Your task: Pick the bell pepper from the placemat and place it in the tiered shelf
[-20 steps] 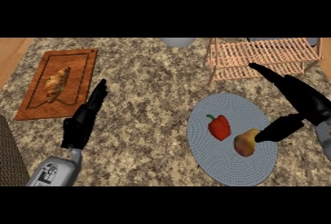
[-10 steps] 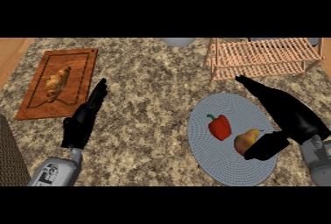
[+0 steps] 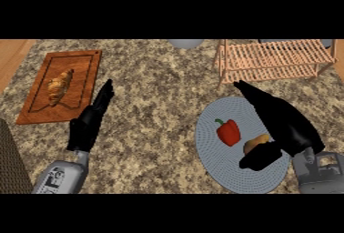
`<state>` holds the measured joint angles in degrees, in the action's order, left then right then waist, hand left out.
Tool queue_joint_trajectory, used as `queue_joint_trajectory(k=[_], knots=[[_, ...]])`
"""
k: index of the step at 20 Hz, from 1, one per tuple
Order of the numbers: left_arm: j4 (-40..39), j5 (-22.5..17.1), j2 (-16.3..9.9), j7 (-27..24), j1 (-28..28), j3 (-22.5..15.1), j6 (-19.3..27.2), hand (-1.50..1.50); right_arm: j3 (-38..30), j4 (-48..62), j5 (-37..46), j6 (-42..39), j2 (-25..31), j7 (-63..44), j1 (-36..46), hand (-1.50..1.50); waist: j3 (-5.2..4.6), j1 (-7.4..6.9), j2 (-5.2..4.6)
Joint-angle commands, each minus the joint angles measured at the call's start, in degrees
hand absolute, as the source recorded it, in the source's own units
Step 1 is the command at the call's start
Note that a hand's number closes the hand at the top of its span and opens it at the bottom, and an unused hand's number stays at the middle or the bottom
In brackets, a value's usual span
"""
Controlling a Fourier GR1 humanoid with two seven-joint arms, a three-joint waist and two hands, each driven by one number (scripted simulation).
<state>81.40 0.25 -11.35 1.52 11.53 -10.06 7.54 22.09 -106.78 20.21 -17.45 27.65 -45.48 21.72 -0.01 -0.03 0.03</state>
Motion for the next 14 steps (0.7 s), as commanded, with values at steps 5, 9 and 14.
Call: queue_joint_trajectory(k=[5, 9, 14], knots=[[-3.98, -0.7, -0.9, -5.11, -0.54, 4.91, -4.93, 0.0, -3.62, -0.92, 2.39, -6.14, -6.35, -2.98, 1.0, -1.5, -0.02, 0.02, -0.05], [0.85, 1.41, 1.21, 3.85, 2.12, 3.16, -3.66, 0.0, 2.19, 3.39, 11.57, -1.34, -12.16, -0.5, -2.64, -1.5, 0.01, -0.05, -0.03], [6.66, 3.37, 2.78, 0.58, -6.28, 1.95, -3.31, 0.0, -5.03, 5.84, 12.64, -2.9, -9.16, 7.86, -5.6, -1.5, 0.02, -0.17, 0.02]])
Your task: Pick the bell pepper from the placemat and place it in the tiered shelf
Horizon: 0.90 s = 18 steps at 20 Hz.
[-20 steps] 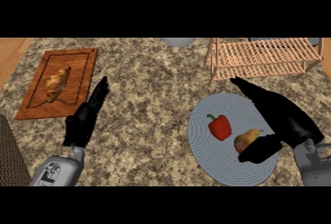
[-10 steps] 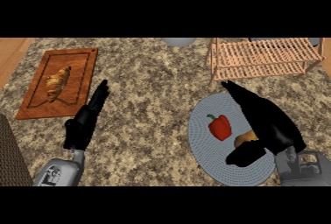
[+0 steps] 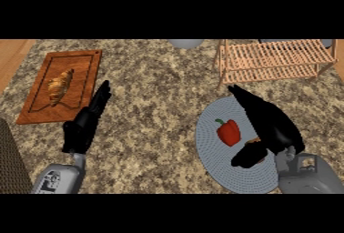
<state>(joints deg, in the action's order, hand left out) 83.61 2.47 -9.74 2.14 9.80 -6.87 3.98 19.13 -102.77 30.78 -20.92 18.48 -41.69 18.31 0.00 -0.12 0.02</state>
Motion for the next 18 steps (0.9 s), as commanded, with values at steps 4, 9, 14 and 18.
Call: queue_joint_trajectory(k=[4, 9, 14, 18], knots=[[1.25, 2.04, 2.16, 0.2, -2.19, -0.17, -1.19, 0.0, -2.21, 3.42, 4.79, -2.85, -3.44, 2.36, -0.1, -1.5, 0.0, -0.07, 0.0], [-2.71, 2.01, 2.75, -1.2, 1.91, 2.37, -2.08, 0.0, 0.94, 2.46, 10.24, -0.79, -5.49, 4.43, -5.57, -1.5, 0.0, 0.17, -0.01], [-0.52, 3.74, 3.5, 0.18, 0.56, 2.04, -2.31, 0.0, -0.89, 7.08, 13.06, -1.09, -6.9, 8.23, -4.22, -1.5, 0.0, 0.07, -0.01], [-6.2, 6.36, 6.62, -3.14, 2.28, 1.33, 0.65, 0.0, -1.51, 7.45, 14.63, -2.65, -8.51, 5.18, -1.65, -1.5, -0.01, 0.25, -0.04]])
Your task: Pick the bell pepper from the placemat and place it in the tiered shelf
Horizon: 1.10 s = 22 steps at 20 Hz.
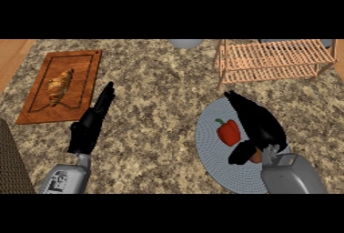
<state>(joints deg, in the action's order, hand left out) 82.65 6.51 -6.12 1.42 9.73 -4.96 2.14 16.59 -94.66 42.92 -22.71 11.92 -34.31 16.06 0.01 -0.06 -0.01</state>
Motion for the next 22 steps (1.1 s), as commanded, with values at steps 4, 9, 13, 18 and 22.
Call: queue_joint_trajectory(k=[4, 9, 13, 18, 22], knots=[[0.37, 1.1, 1.15, 0.49, 0.39, 0.45, -0.16, 0.0, 1.76, 6.56, 6.62, 5.95, -2.42, 5.59, -2.82, -1.5, 0.0, 0.04, -0.01], [-2.14, -1.41, -1.14, 0.88, 3.18, 4.76, -3.67, 0.0, -2.5, 9.35, 6.42, 4.89, -2.38, 8.16, -1.44, -1.5, -0.01, 0.09, -0.02], [2.73, 1.57, 1.36, 0.74, -1.41, 1.78, -1.89, 0.0, -3.24, 7.31, 7.59, 2.07, -3.76, 7.07, -1.96, -1.5, -0.01, 0.03, 0.04], [4.53, 1.15, 1.33, 2.95, -1.75, 2.11, -3.08, 0.0, -1.65, 9.24, 9.73, 2.64, -6.44, 7.44, -1.75, -1.5, -0.01, -0.03, 0.05], [5.48, 1.98, 1.98, 0.81, -3.91, 2.03, -2.44, 0.0, -2.77, 10.42, 9.95, 2.44, -6.22, 9.85, -2.45, -1.5, -0.01, -0.03, 0.06]])
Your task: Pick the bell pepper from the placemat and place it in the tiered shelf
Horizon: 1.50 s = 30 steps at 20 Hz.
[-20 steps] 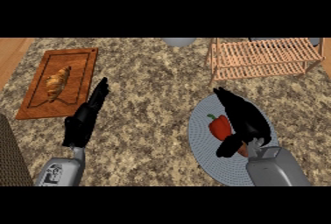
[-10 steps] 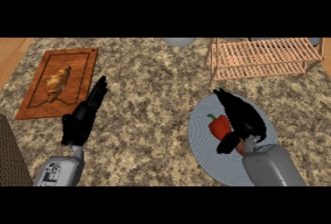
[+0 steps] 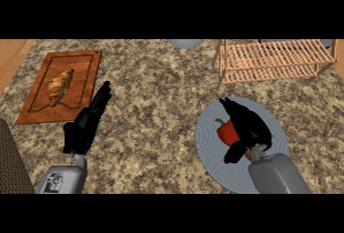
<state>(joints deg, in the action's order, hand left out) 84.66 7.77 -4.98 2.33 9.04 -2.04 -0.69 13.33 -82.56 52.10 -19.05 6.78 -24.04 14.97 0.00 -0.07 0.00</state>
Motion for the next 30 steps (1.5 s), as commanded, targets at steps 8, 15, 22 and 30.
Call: queue_joint_trajectory(k=[8, 15, 22, 30], knots=[[-2.01, 2.25, 1.49, -0.41, 0.86, -0.4, 0.95, 0.0, 2.9, 4.88, 6.69, 2.68, 2.36, 7.8, -1.38, 1.5, 0.0, 0.07, -0.01], [1.87, -0.14, 0.16, -0.92, -4.26, 0.82, -1.76, 0.0, 1.15, 0.75, 6.11, 3.03, -1.44, 6.64, -0.26, 1.5, -0.01, -0.07, 0.06], [-3.94, -0.13, -0.08, -1.31, 2.27, 2.66, -1.79, 0.0, 13.66, -12.9, 3.35, 4.95, -6.64, -11.55, -7.76, 1.5, -0.03, 0.38, 0.12], [-0.24, 0.87, 1.32, 0.2, 0.08, 1.27, -0.22, 0.0, 13.81, -27.77, -5.83, 18.71, -6.76, -13.3, -7.6, 1.5, 0.01, 0.48, 0.3]])
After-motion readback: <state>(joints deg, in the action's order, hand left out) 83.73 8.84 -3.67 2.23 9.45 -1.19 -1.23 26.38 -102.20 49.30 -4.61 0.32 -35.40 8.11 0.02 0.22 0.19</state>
